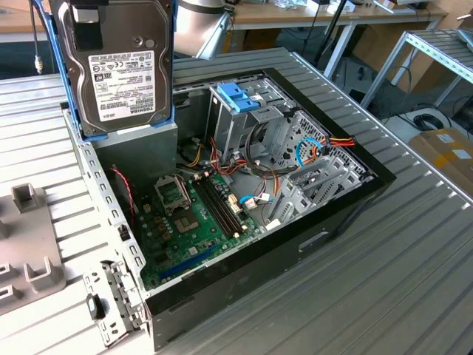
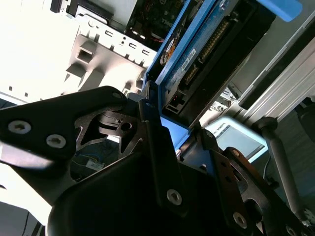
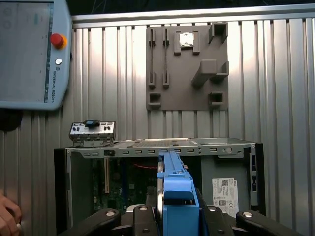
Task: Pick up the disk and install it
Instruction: 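Pick up the disk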
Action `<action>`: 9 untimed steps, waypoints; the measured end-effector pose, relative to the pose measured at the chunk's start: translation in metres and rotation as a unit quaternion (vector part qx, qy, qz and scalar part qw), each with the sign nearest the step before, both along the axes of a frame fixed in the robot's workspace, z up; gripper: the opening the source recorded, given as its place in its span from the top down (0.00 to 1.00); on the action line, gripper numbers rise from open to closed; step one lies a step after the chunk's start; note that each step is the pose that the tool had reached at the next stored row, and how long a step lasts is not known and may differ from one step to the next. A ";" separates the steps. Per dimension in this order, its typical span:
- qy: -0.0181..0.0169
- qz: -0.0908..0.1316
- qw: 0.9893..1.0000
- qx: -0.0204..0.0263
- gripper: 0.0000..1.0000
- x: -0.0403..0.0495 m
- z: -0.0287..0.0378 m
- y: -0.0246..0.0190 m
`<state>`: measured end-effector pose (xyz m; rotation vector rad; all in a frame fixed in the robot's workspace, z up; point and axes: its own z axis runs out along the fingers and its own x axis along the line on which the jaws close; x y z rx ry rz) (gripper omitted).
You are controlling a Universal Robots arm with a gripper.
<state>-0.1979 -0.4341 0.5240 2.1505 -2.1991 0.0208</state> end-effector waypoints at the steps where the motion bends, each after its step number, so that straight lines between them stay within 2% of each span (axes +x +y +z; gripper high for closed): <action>1: 0.000 0.000 1.000 0.000 0.63 0.0005 0.0000 0.0000; 9: 0.000 0.000 1.000 0.000 0.63 0.0054 -0.0003 0.0000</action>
